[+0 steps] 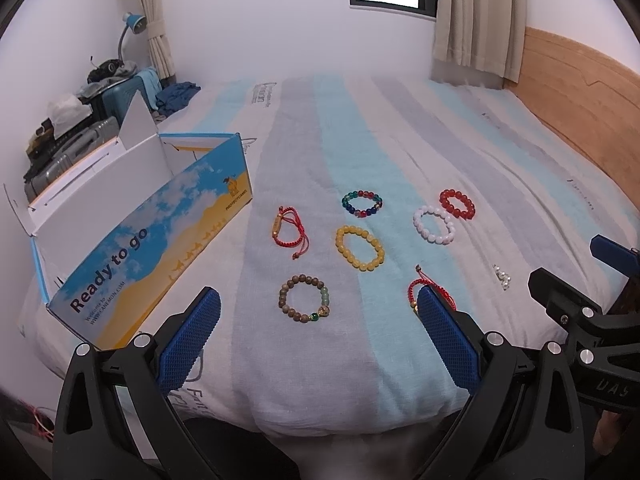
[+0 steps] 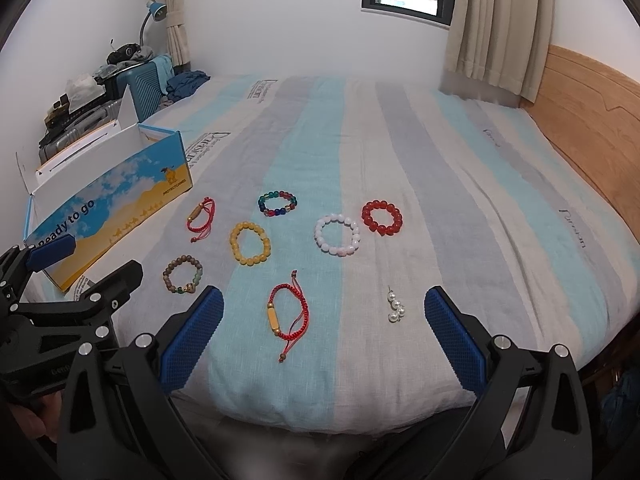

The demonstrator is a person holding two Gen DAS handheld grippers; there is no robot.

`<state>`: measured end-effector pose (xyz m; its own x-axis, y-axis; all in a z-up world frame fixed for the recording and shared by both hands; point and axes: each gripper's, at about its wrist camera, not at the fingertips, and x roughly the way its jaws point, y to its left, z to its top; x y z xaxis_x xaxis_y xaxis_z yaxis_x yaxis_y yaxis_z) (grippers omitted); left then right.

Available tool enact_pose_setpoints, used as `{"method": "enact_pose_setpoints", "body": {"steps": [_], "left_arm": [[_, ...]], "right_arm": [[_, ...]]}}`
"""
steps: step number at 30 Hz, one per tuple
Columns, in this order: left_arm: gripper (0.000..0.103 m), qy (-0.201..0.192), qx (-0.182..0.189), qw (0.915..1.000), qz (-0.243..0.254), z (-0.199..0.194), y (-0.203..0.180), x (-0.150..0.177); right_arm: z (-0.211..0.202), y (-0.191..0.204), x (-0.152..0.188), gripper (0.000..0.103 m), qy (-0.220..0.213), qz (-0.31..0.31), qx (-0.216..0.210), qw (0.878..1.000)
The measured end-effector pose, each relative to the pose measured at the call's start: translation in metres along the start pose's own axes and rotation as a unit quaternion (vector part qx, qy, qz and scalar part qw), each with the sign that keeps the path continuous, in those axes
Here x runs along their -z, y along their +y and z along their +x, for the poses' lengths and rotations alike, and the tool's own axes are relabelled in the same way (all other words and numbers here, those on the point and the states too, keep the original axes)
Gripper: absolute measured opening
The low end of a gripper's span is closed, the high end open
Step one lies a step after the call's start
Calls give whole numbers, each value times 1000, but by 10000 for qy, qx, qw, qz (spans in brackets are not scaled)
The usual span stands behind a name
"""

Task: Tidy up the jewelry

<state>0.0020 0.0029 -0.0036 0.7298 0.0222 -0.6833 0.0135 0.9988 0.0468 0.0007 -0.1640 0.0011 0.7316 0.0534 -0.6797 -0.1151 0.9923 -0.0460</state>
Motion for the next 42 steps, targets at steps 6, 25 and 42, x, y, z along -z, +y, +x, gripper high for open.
{"method": "enact_pose_setpoints", "body": {"steps": [6,25,42], "left_arm": [[97,-5,8,10000,11,0,-1,0],[97,-14,18,10000,16,-3,3,0],[97,7,10,10000,14,-3,1,0]], "right_arm": [[0,0,0,97,2,-2,4,10000],[-1,-2,0,97,5,-17,45,10000],[-1,-2,0,97,11,-29,48,10000]]}}
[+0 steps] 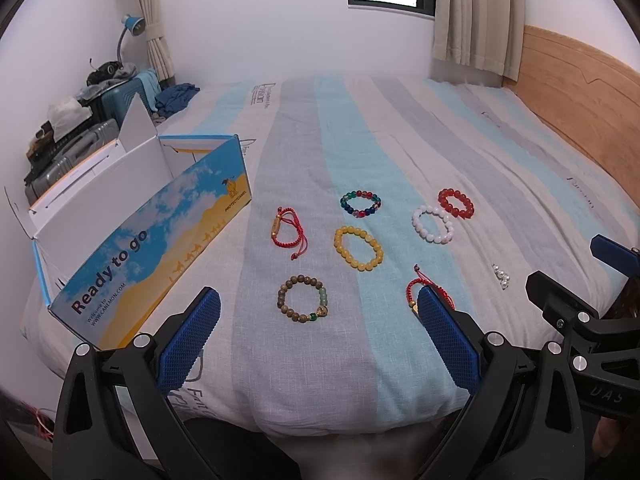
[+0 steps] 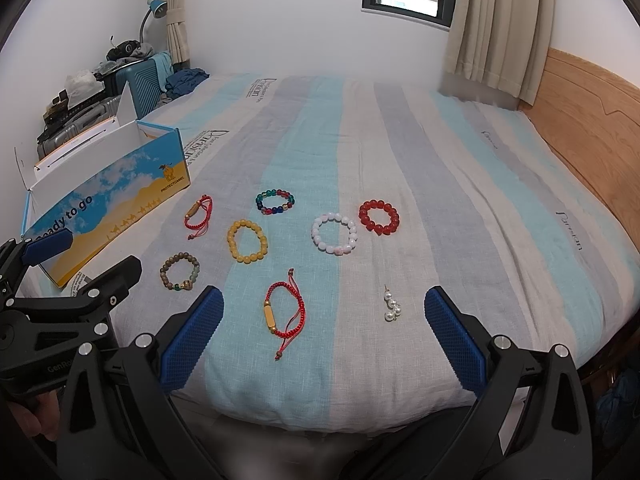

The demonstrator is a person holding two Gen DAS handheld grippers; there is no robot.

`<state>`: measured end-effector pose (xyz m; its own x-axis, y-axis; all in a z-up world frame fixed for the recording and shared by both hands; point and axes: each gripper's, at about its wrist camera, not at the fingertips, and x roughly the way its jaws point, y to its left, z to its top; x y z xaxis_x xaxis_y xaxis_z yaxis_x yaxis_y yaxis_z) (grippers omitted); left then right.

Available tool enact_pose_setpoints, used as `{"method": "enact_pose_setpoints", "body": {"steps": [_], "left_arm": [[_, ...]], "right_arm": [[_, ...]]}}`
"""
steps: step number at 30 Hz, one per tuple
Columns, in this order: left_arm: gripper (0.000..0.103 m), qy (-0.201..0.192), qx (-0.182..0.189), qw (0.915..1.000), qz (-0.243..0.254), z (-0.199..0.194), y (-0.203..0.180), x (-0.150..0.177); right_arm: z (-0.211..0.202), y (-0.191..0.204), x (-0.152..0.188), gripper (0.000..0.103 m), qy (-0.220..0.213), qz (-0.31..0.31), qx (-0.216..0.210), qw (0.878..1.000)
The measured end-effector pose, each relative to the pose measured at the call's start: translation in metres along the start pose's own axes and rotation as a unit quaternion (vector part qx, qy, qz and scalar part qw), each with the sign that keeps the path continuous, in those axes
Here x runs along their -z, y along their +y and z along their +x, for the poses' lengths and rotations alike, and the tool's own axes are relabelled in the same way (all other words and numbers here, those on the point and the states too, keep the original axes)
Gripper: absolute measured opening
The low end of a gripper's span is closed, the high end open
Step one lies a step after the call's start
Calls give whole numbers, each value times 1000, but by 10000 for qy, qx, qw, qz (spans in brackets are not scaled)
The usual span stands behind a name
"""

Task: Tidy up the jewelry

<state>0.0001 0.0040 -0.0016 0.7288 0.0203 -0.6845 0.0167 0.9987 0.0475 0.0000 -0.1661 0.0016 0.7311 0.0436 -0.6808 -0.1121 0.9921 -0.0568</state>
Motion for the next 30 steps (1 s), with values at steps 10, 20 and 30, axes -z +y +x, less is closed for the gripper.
{"method": "enact_pose_setpoints", "body": {"steps": [10,20,30], "left_arm": [[97,165,34,9999,-41,10,8,-11],[97,670,113,9975,-204,49,31,-35],[96,1155,244,9929,-176,101,38,-38]], "right_arm": [[5,-5,-9,97,138,-21,-20,9999],[40,-17,-26,96,610,-172,-60,9980],[88,-40,-25,96,1091,-350,-40,9934]]}}
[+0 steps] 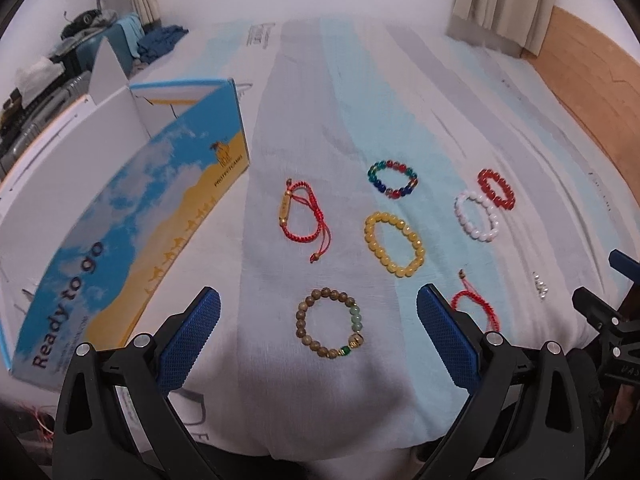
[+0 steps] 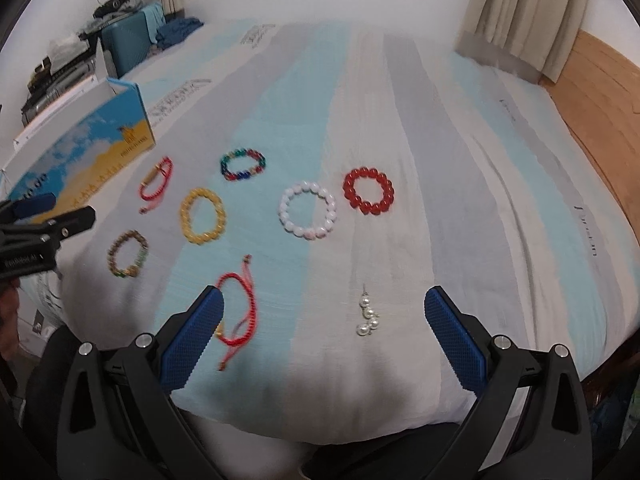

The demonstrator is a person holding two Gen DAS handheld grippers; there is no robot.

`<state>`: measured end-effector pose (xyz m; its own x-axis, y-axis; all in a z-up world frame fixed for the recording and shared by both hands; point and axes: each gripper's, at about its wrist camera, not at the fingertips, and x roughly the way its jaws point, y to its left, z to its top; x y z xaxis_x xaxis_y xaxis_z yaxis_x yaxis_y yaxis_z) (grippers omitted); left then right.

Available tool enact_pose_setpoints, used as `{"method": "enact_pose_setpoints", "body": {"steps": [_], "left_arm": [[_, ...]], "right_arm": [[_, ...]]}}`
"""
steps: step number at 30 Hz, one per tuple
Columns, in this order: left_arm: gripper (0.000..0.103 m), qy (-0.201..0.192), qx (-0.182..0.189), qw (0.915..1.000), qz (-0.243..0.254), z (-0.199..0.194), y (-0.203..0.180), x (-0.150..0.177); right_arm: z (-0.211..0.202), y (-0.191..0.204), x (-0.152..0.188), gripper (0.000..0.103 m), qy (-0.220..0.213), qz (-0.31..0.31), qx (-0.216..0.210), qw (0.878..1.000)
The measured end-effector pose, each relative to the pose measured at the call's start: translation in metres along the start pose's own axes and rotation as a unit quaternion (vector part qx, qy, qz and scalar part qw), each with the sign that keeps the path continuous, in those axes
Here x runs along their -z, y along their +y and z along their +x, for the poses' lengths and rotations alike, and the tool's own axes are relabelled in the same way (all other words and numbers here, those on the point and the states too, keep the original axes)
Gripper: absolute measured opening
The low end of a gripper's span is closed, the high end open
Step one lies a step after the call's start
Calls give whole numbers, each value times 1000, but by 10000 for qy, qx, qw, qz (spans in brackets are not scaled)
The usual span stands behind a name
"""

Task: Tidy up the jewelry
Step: 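Grasp the brown wooden bead bracelet with left tool while right tool grasps the pearl earring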

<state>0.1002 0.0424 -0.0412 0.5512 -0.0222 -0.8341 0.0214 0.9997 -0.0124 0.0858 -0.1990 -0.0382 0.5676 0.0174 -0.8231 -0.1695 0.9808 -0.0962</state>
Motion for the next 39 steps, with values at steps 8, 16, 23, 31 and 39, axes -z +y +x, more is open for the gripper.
{"method": "enact_pose_setpoints", "body": {"steps": [8,16,23,31,39], "left_arm": [[95,308,10,9994,146,34,2,2],[81,739,126,9971,156,71,5,12],[73,875,178,9960,66,87,10,17],[60,896,150,9958,130,88,9,15],[51,939,141,9955,69,90,10,15]], "right_arm": [[41,-14,11,91,412,-37,-100,9991],[69,-26,22,78,806,62,-156,9966],[86,-28,27,59,1128,241,-416,9924],[97,-34,26,48,1279,533,-663,9881],[102,-41,26,37,1313,655,-670,9869]]}}
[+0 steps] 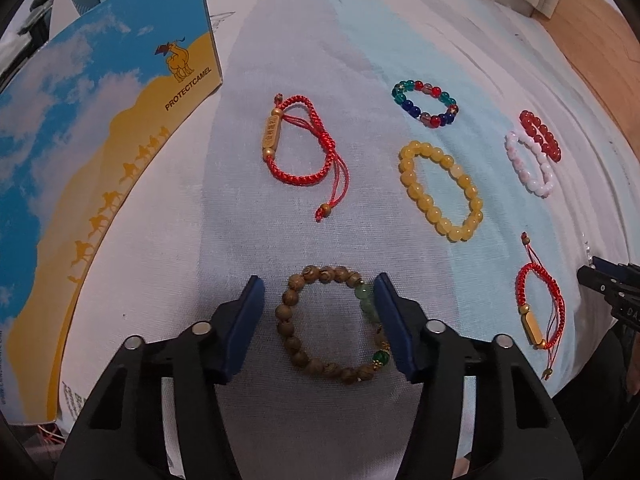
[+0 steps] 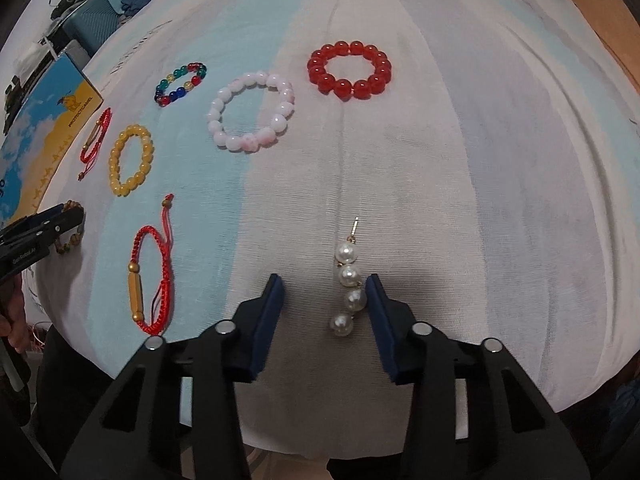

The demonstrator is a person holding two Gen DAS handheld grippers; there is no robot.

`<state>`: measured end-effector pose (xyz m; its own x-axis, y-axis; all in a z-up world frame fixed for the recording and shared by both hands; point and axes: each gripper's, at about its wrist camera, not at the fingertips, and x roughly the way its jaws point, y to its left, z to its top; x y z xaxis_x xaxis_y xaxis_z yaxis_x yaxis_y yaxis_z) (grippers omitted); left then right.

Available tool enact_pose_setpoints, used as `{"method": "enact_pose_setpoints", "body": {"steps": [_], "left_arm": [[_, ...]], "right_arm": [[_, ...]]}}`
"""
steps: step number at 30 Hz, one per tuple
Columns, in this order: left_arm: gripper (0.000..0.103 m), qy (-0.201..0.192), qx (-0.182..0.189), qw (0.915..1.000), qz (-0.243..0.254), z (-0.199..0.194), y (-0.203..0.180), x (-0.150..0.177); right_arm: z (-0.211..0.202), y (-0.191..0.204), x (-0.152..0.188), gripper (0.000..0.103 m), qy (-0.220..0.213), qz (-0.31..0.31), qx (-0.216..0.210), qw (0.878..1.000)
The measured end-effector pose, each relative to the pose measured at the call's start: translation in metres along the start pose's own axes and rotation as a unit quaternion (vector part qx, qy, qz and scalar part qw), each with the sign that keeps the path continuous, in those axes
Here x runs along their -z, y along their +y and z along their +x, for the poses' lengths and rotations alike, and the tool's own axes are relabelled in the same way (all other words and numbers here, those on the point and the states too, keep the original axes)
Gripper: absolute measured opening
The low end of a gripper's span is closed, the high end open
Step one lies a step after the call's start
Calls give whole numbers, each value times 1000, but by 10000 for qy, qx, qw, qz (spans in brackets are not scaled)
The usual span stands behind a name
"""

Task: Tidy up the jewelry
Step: 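Grasp the brown wooden bead bracelet with left tool while right tool grasps the pearl earring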

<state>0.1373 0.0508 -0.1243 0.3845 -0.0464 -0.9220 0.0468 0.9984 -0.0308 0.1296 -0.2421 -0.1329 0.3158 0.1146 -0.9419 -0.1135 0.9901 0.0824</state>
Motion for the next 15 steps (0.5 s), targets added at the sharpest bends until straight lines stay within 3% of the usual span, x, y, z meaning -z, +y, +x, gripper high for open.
{"method": "enact_pose_setpoints", "body": {"steps": [5,7,10,15], "left_arm": [[29,56,-3,9999,104,-3,-5,0],[8,78,26,9999,119,-4,-6,0],[7,107,7,9999,127,-4,-6,1],[7,112,38,9999,88,-8,-3,1]], "right_arm": [[-1,1,1,27,-2,-1,-93,10000],[-2,2,1,21,-14,-28,-93,10000],[-3,4,1,14,-47,-55,-130,9999],[-9,6,1,12,-94,-55,-158,9998]]}}
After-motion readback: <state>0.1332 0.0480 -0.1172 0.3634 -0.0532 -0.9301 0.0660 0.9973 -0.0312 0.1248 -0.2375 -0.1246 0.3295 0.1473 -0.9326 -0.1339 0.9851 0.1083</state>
